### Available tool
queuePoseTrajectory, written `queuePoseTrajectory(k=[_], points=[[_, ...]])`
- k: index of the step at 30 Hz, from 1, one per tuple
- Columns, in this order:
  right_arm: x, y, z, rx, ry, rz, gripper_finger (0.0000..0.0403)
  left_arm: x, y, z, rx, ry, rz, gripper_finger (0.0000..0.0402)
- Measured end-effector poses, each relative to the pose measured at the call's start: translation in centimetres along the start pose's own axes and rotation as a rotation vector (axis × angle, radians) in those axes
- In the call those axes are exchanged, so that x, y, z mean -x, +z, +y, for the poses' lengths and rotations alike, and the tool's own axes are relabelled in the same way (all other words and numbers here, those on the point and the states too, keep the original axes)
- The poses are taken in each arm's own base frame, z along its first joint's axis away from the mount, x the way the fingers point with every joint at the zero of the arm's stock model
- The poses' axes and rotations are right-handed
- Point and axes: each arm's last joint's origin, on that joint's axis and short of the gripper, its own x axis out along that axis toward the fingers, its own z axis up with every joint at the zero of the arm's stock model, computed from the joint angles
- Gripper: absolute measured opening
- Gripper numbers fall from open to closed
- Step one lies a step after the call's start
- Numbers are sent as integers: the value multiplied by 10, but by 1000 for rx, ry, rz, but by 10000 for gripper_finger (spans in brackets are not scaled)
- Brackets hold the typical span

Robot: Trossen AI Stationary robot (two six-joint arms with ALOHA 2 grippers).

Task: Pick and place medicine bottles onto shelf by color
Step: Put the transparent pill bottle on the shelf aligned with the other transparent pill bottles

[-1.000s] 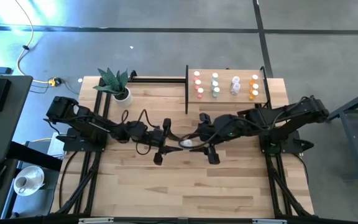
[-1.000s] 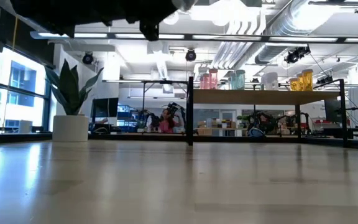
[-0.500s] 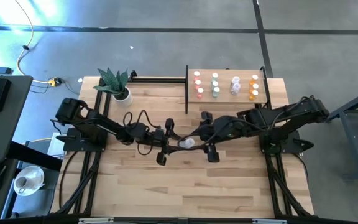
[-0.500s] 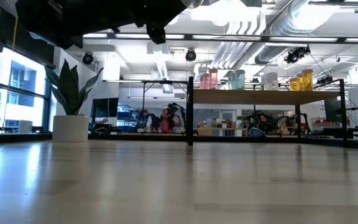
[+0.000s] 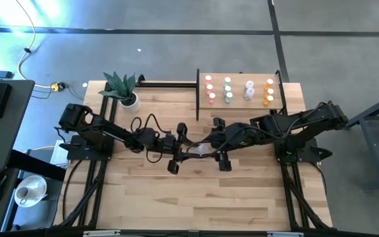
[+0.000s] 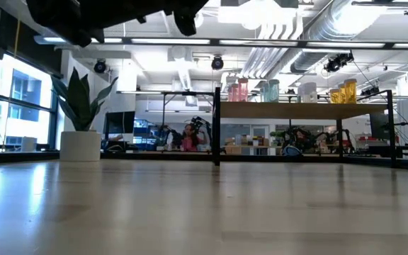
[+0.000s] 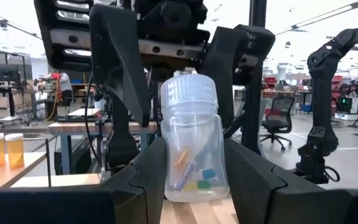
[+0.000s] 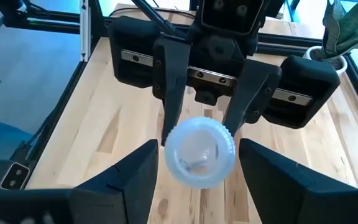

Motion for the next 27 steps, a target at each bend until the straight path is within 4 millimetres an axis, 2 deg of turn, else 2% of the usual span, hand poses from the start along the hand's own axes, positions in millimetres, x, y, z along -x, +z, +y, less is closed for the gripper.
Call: queuePoseTrajectory(k=[5,15,27], points=[[0,0,0,0,-6,2,205,-1,1,0,0,1,3,129],[0,0,0,-25,4,4,126,-1,-1,1,0,3,23,135],[0,-5,0,-20,-6,50,123,-1,0,3,-58,68,18,185]])
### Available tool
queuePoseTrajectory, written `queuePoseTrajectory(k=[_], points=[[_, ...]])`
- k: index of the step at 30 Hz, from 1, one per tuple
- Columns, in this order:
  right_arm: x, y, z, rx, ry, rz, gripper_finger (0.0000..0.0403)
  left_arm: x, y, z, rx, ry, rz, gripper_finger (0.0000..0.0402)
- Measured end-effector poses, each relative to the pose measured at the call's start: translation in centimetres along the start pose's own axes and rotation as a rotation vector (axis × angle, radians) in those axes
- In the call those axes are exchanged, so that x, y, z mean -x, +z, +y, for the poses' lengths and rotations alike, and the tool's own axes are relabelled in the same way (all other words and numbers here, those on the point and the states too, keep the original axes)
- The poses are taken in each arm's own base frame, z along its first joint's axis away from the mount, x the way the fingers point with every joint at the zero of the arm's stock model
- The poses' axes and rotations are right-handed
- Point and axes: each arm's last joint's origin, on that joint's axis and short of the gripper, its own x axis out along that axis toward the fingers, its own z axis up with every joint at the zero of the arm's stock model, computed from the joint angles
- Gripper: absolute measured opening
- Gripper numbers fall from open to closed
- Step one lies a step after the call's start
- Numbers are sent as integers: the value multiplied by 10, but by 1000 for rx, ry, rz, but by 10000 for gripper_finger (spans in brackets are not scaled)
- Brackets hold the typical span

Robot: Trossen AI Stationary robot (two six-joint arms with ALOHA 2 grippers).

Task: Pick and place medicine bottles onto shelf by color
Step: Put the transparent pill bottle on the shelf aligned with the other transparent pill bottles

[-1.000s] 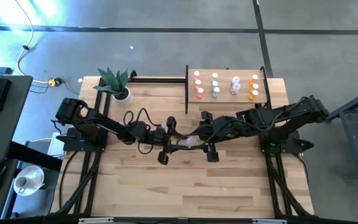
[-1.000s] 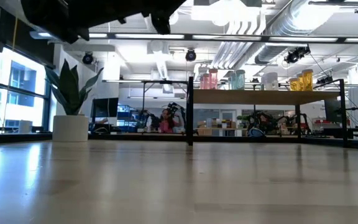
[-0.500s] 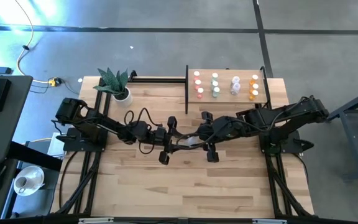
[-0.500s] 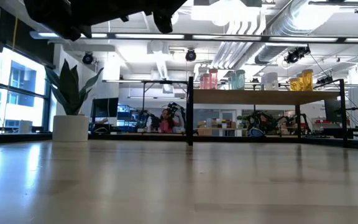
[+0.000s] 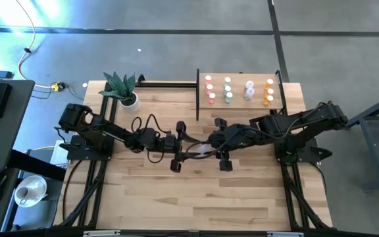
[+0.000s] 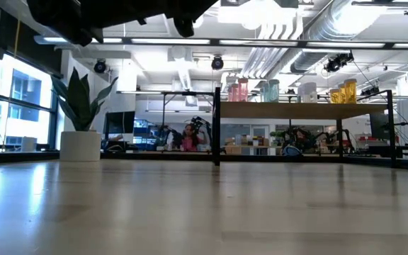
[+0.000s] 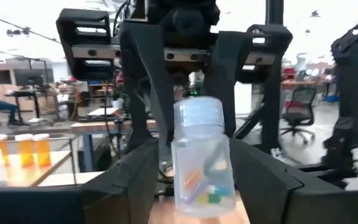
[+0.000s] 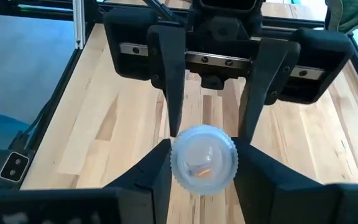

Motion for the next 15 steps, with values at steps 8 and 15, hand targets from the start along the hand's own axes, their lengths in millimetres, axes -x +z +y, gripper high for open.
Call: queuePoseTrajectory(k=[8,15], points=[[1,-7,-4,-45,-140,61,124,1,3,1,-48,20,3,234],[17,-22,-20,-105,-380,178,124,6,16,1,-50,23,50,238]])
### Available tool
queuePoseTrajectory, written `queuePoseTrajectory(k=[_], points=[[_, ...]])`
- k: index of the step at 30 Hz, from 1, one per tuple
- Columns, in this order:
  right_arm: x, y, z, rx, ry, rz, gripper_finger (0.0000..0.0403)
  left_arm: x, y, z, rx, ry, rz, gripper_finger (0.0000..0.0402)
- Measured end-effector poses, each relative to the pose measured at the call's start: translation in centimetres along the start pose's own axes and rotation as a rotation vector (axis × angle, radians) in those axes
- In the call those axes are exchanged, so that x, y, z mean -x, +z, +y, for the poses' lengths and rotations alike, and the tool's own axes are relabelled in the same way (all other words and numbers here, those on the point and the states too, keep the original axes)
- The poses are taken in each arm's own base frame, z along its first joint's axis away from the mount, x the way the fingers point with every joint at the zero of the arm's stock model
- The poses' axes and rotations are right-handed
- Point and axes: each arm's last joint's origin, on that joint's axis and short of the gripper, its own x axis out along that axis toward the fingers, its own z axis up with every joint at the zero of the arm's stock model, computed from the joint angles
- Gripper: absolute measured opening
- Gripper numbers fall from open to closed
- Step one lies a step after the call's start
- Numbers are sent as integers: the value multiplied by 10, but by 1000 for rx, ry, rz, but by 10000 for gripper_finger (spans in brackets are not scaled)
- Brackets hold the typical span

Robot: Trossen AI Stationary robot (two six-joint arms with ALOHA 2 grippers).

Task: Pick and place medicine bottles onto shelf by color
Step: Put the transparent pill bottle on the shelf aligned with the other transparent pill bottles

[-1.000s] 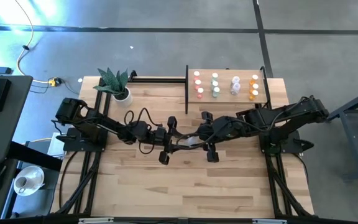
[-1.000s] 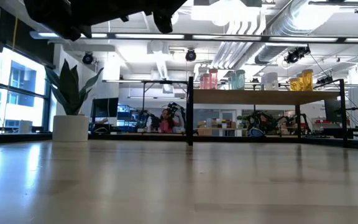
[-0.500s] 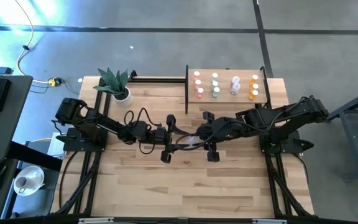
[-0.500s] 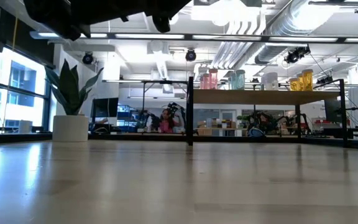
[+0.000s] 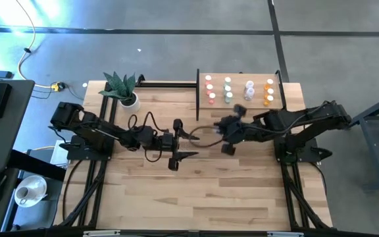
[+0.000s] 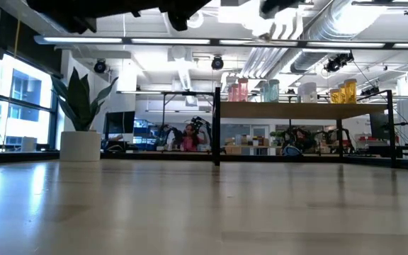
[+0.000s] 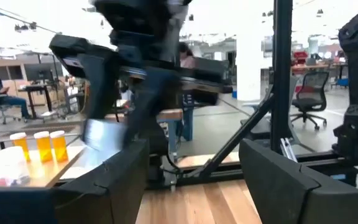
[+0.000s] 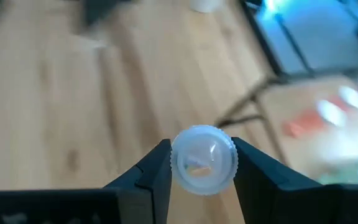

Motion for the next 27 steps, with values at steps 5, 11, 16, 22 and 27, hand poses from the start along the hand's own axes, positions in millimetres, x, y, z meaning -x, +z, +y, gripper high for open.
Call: queuePoseTrajectory(k=[5,11,16,22,27], points=[[16,-7,-22,-82,-132,6,124,6,11,-3,1,-17,22,239],[36,-16,-48,-177,-256,-6,124,11,21,-11,4,-47,26,239],[43,-32,-74,-305,-445,28,124,14,27,-20,8,-77,13,239],[34,-51,-100,-484,-470,132,124,15,27,-26,-35,-80,13,239],[17,-70,-117,-580,-462,243,124,15,27,-25,-38,-56,20,239]])
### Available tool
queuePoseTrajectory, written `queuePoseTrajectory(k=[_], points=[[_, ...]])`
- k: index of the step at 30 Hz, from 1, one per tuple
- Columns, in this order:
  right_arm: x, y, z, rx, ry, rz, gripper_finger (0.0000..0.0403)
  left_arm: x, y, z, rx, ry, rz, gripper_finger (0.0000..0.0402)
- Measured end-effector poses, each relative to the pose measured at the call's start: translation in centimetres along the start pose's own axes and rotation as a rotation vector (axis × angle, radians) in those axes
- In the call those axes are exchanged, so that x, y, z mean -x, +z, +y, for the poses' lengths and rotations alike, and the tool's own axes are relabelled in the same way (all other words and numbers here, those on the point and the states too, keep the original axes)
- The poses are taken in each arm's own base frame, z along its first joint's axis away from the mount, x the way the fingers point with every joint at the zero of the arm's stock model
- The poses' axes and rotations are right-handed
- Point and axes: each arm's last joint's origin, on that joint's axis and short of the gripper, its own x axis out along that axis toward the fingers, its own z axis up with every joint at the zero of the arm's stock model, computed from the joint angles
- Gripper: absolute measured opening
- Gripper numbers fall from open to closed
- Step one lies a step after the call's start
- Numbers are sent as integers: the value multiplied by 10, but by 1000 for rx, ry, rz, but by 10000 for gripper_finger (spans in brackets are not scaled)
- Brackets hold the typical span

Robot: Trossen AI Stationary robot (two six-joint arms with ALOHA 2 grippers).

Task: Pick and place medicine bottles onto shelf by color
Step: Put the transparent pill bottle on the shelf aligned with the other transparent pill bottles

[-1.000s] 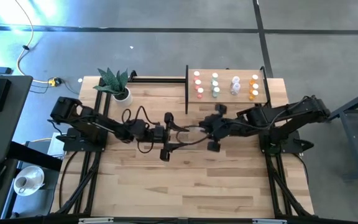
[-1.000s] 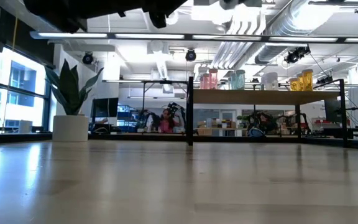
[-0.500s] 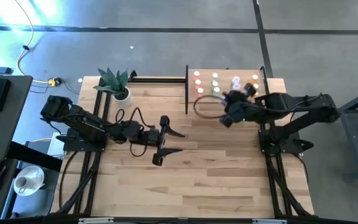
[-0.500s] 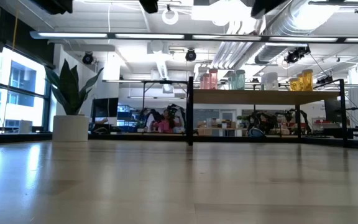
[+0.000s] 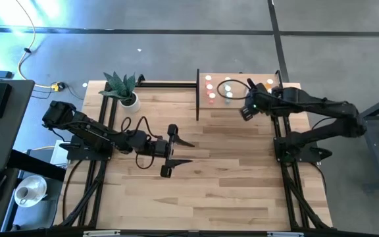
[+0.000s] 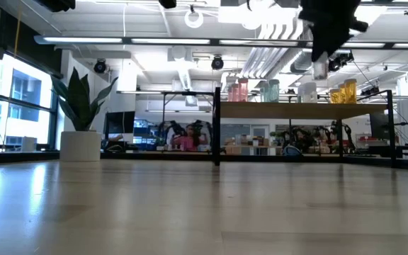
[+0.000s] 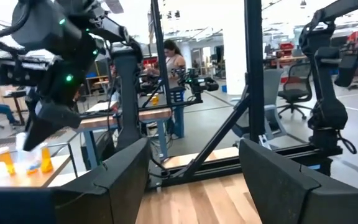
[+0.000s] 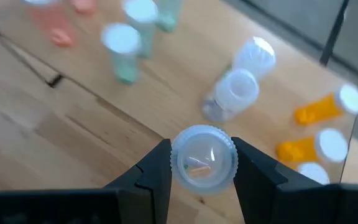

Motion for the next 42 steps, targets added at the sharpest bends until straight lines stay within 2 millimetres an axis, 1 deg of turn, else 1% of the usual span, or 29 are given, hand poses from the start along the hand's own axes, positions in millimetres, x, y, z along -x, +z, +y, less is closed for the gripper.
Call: queuePoseTrajectory(k=[3,6,11,18,23,29,36,42], points=[[-13,-3,-9,-53,-10,45,124,0,-1,0,-1,0,7,239],[-23,-4,-15,-103,20,48,124,0,-1,0,-2,-2,12,239],[-32,-2,-20,-146,61,20,124,0,-1,0,-3,-2,12,239],[-44,-3,-29,-190,42,69,124,0,-1,0,-2,-2,12,239],[-53,-3,-32,-197,52,76,124,0,-1,0,-2,-2,12,239],[-57,-2,-37,-211,45,81,124,0,-1,0,-2,-2,12,239],[-58,-1,-38,-201,63,92,125,0,-1,0,-4,-2,12,239],[-58,-1,-38,-200,62,91,152,0,-1,0,-3,-2,12,239]])
